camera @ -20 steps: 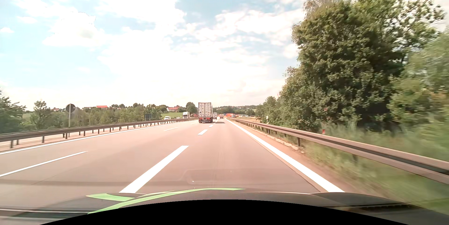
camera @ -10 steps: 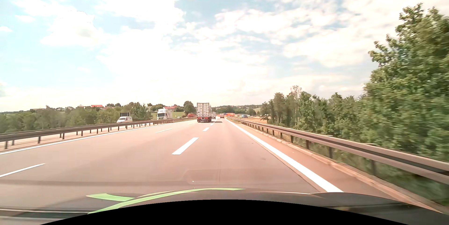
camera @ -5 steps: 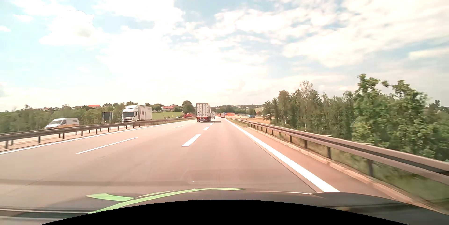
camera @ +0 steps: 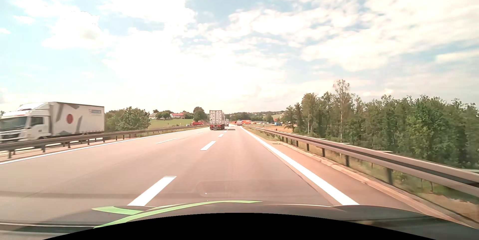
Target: Follow the waypoints while adhering to traffic rules and regulations
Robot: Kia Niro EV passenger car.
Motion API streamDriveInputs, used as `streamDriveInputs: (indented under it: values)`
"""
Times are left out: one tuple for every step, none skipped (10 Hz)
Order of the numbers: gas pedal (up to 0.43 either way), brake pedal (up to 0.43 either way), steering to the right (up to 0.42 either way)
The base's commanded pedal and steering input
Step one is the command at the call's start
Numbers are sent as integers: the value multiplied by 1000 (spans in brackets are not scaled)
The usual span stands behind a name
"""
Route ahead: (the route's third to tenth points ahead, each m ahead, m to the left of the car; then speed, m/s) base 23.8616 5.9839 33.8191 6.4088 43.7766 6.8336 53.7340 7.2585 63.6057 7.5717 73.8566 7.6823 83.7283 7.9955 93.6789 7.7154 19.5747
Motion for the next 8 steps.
streamDriveInputs:
  values:
    - [0, 12, -4]
    - [0, 12, -4]
    - [0, 12, -4]
    - [0, 12, -4]
    - [0, 6, -4]
    - [0, 6, -4]
    - [0, 0, -3]
    - [0, 0, -3]
